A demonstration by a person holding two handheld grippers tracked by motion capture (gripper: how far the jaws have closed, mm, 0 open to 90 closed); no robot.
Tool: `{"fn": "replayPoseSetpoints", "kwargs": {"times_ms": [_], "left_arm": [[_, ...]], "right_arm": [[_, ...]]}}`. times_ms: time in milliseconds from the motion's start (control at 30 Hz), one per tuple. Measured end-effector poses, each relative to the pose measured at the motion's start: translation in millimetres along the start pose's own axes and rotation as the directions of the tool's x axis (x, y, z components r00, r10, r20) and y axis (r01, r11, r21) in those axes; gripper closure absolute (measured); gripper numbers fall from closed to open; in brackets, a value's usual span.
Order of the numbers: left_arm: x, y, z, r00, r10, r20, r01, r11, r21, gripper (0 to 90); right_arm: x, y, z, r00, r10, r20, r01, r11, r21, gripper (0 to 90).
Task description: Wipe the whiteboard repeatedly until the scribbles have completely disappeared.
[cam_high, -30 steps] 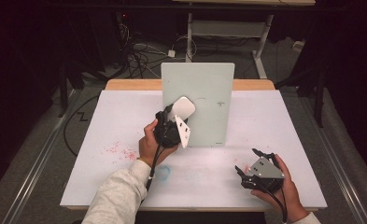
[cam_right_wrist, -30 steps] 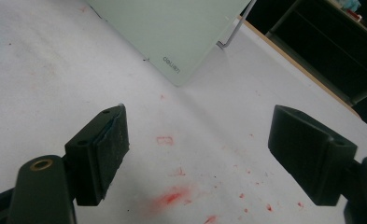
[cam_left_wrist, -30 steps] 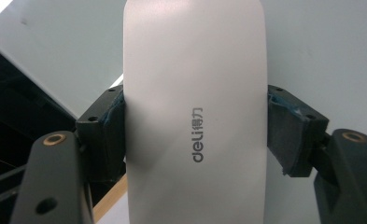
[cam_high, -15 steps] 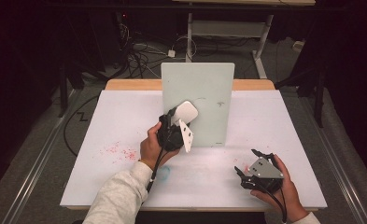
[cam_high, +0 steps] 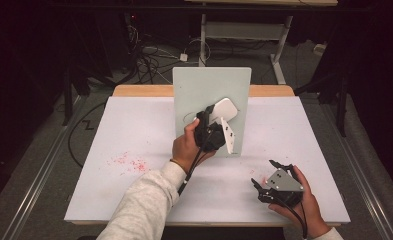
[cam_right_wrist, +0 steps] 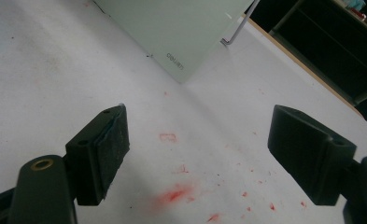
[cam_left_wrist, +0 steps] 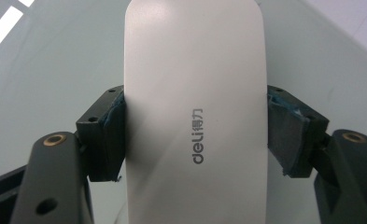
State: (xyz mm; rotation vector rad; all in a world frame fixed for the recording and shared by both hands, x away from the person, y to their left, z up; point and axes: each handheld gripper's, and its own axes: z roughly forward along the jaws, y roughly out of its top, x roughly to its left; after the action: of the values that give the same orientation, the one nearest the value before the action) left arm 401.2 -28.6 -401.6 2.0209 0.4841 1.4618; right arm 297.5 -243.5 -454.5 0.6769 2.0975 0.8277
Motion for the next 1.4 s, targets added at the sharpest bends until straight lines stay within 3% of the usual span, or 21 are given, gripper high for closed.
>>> {"fn": "replayPoseSetpoints", "kwargs": {"times_ms": [200,267,533,667,767,800,833,867,900,933,967,1000,1033,1233,1400], "left_arm": [[-14.3,9.5,3.7,1.0000,0.008,0.000,-0.008,0.9999,-0.006,28.7],[-23.9,11.8,4.6,0.9991,0.041,0.008,-0.041,0.9991,-0.003,28.7],[-38.1,6.9,3.8,0.9970,0.071,0.033,-0.071,0.9975,0.003,28.7],[-34.1,5.1,3.1,0.9971,0.070,0.031,-0.070,0.9975,0.004,28.7],[-15.9,2.0,0.6,0.9997,0.024,0.006,-0.024,0.9996,0.013,28.8],[-15.9,2.0,0.6,0.9997,0.024,0.006,-0.024,0.9996,0.013,28.7],[0.2,-4.2,-2.4,0.9998,-0.017,-0.002,0.017,0.9996,0.022,28.8],[0.2,-4.2,-2.4,0.9998,-0.017,-0.002,0.017,0.9996,0.022,28.7],[16.5,-14.2,-6.2,0.9968,-0.079,-0.012,0.079,0.9965,0.028,28.8],[16.5,-14.2,-6.2,0.9968,-0.079,-0.012,0.079,0.9965,0.028,28.7],[24.9,-25.0,-10.1,0.9955,-0.091,-0.026,0.092,0.9952,0.034,28.7],[24.9,-25.0,-10.1,0.9955,-0.091,-0.026,0.092,0.9952,0.034,28.7],[25.1,-36.4,-13.8,0.9959,-0.083,-0.037,0.085,0.9955,0.043,28.7],[17.5,-68.8,-23.0,0.9944,-0.100,-0.036,0.102,0.9934,0.054,28.7],[10.8,-83.8,-26.7,0.9958,-0.087,-0.030,0.089,0.9946,0.055,28.8]], "right_arm": [[-0.3,-0.3,-0.9,1.0000,0.010,0.002,-0.010,0.9999,-0.004,21.1],[-0.5,-0.5,-0.4,1.0000,0.002,-0.001,-0.002,1.0000,-0.005,21.1],[-0.7,-0.8,-0.5,1.0000,0.005,-0.001,-0.005,1.0000,-0.004,21.1],[-0.5,-1.3,0.1,1.0000,0.003,-0.002,-0.003,1.0000,0.000,21.1],[-0.2,-0.7,-0.8,1.0000,-0.002,0.000,0.002,1.0000,-0.003,21.1],[-0.2,-0.7,-0.8,1.0000,-0.002,0.000,0.002,1.0000,-0.003,21.1],[-0.8,-0.9,-1.0,1.0000,0.004,0.000,-0.004,1.0000,-0.005,21.1],[-0.8,-0.9,-1.0,1.0000,0.004,0.000,-0.004,1.0000,-0.005,21.1],[-0.9,-1.5,-0.3,1.0000,0.008,0.001,-0.008,1.0000,-0.002,21.1],[-0.9,-1.5,-0.3,1.0000,0.008,0.001,-0.008,1.0000,-0.002,21.1],[-1.2,-1.7,0.0,1.0000,0.003,0.000,-0.003,1.0000,-0.003,21.1],[-1.2,-1.7,0.0,1.0000,0.003,0.000,-0.003,1.0000,-0.003,21.1],[-0.4,-1.0,-0.1,1.0000,0.007,-0.001,-0.007,1.0000,-0.001,21.1],[1.3,-0.3,0.3,1.0000,0.001,0.000,-0.001,1.0000,0.002,21.1],[1.4,-0.2,0.5,1.0000,0.000,-0.001,0.000,1.0000,0.002,21.1]]}}
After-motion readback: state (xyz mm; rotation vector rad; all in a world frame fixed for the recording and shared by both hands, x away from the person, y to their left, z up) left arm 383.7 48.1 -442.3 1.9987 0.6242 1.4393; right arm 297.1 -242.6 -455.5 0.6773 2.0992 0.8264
